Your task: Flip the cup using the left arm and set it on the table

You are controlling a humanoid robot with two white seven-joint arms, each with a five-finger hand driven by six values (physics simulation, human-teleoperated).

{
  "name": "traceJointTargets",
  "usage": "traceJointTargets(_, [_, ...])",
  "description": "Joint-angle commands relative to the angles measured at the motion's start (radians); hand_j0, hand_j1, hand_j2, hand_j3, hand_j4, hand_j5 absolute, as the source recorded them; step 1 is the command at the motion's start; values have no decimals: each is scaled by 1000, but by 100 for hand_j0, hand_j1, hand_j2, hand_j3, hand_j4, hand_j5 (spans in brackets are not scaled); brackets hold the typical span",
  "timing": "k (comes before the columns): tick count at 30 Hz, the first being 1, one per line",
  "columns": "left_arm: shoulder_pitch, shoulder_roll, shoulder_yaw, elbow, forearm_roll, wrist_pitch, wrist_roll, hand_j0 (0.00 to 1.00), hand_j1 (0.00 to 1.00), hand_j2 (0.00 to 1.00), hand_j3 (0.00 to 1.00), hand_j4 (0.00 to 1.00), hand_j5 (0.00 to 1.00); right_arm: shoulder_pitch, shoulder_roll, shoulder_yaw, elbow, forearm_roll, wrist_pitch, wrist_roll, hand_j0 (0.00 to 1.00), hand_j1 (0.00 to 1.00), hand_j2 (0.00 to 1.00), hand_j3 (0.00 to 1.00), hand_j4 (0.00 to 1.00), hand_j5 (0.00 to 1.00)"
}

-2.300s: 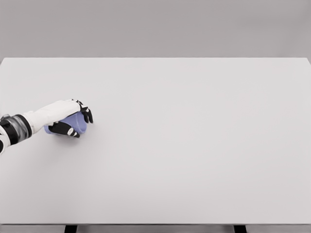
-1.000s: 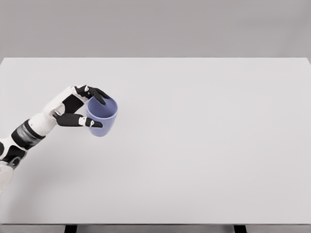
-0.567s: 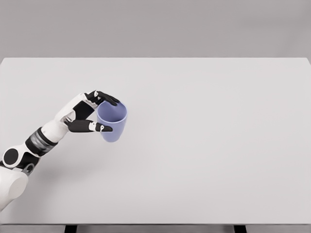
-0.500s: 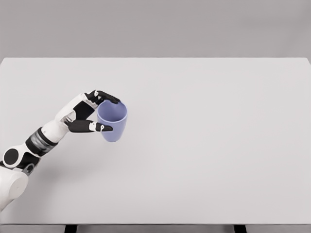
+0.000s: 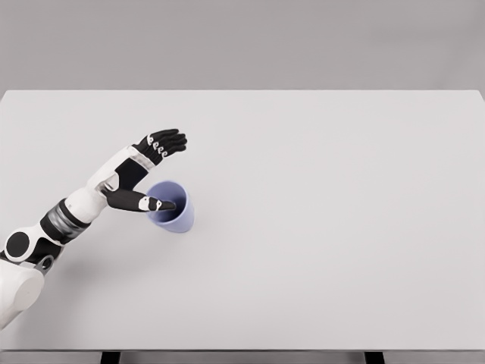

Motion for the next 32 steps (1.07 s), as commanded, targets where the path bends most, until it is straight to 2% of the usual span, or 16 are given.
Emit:
traceJointTargets(1, [2,1,2,-3,7,0,0,100,100,100,100,100,100,0,0,0,0,0,0,0,100,100,100,100,100,100])
traceJointTargets(7, [-17,4,7,-24,9,0,0,100,100,100,100,100,100,0,0,0,0,0,0,0,100,100,100,100,100,100])
traceJointTargets(8, [-49,18,8,-37,9,0,0,100,100,100,100,100,100,0,0,0,0,0,0,0,100,100,100,100,100,100])
traceJointTargets(10, [-103,123,8,-34,6,0,0,100,100,100,100,100,100,0,0,0,0,0,0,0,100,100,100,100,100,100])
traceJointTargets(11, [-127,216,8,-29,-7,0,0,100,100,100,100,100,100,0,0,0,0,0,0,0,100,100,100,100,100,100])
traceJointTargets(13, [-153,358,7,-17,-71,0,0,100,100,100,100,100,100,0,0,0,0,0,0,0,100,100,100,100,100,100])
traceJointTargets(14, [-175,393,7,-12,-204,0,0,100,100,100,100,100,100,0,0,0,0,0,0,0,100,100,100,100,100,100])
traceJointTargets(15, [-196,395,7,-5,-299,0,0,100,100,100,100,100,100,0,0,0,0,0,0,0,100,100,100,100,100,100])
traceJointTargets(16, [-236,389,5,17,-557,0,0,100,100,100,100,100,100,0,0,0,0,0,0,0,100,100,100,100,100,100])
traceJointTargets(17, [-244,387,5,35,-744,0,0,100,100,100,100,100,100,0,0,0,0,0,0,0,100,100,100,100,100,100])
traceJointTargets(18, [-244,387,5,45,-816,0,0,100,100,100,100,100,100,0,0,0,0,0,0,0,100,100,100,100,100,100])
traceJointTargets(19, [-244,384,-3,64,-932,0,0,100,100,100,100,100,100,0,0,0,0,0,0,0,100,100,100,100,100,100])
traceJointTargets(21, [-244,363,-6,66,-987,0,0,100,100,100,100,100,100,0,0,0,0,0,0,0,100,100,100,100,100,100])
traceJointTargets(32, [-244,349,-6,69,-981,0,0,100,100,100,100,100,100,0,0,0,0,0,0,0,100,100,100,100,100,100])
